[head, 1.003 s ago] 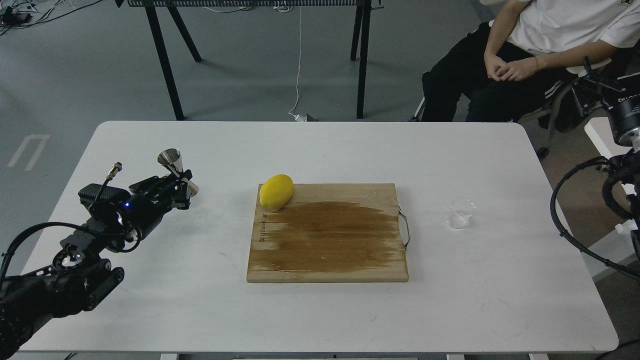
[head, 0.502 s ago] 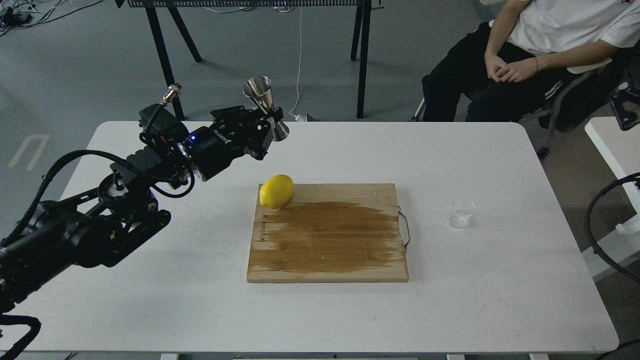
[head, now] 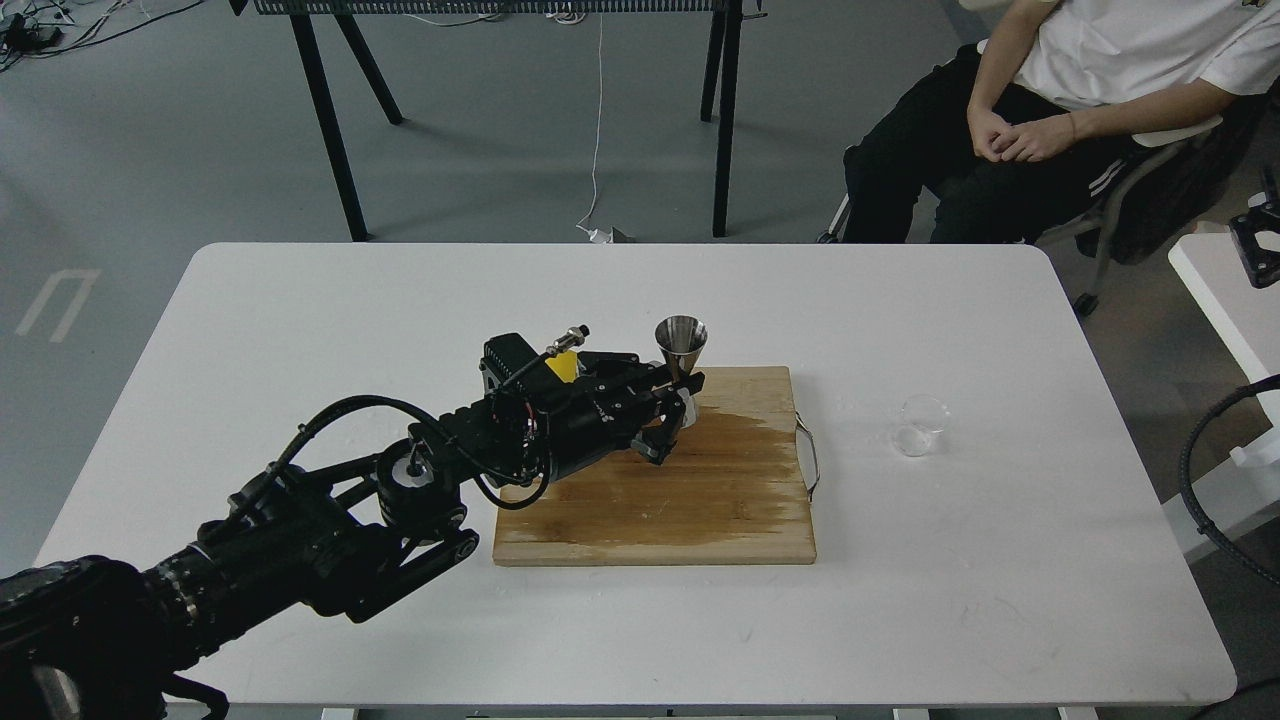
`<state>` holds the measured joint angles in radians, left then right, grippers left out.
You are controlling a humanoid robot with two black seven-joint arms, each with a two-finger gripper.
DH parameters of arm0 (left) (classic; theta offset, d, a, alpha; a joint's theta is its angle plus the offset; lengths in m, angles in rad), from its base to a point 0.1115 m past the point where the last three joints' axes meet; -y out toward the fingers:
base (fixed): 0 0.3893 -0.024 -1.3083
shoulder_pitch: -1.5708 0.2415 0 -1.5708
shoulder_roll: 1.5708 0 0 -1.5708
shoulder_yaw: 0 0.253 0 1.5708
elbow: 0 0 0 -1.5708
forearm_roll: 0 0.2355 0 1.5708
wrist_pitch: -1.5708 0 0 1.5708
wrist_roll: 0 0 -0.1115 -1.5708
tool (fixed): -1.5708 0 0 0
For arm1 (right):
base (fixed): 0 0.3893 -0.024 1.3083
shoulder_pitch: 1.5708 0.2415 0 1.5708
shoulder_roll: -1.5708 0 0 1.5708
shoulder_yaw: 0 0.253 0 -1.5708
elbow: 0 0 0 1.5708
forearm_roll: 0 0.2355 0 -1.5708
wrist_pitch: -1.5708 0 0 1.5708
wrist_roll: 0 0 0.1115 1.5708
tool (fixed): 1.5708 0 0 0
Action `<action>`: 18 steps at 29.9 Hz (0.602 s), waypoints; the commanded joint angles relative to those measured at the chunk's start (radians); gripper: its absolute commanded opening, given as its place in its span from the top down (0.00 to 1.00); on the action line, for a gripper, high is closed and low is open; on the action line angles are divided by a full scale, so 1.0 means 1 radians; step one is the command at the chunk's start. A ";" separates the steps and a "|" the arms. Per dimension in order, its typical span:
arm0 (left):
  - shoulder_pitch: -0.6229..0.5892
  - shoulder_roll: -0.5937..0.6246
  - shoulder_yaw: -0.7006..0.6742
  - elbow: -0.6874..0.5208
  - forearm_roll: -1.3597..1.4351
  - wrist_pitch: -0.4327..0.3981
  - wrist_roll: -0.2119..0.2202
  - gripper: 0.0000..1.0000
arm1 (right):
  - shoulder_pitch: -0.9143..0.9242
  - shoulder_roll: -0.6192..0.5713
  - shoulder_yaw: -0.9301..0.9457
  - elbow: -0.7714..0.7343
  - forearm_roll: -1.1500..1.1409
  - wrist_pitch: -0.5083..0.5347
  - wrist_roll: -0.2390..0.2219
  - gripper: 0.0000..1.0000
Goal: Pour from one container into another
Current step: 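Lift the jigger with the left gripper and carry it over the board, then lower the jigger onto the cutting board and open the left gripper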
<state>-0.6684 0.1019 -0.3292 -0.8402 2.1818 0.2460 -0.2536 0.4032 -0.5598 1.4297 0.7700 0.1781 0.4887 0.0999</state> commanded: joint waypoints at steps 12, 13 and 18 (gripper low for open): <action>0.041 -0.062 0.004 0.087 0.000 -0.001 0.063 0.86 | -0.006 0.001 -0.002 0.002 0.000 0.000 0.000 0.00; 0.044 -0.068 0.002 0.087 0.000 -0.001 0.063 0.84 | -0.007 0.001 -0.003 0.002 0.000 0.000 0.000 0.00; 0.047 -0.096 0.004 0.087 0.000 -0.001 0.068 0.67 | -0.007 0.001 -0.005 0.002 0.000 0.000 0.000 0.00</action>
<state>-0.6234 0.0149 -0.3261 -0.7533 2.1817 0.2454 -0.1889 0.3958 -0.5585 1.4264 0.7718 0.1779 0.4887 0.0999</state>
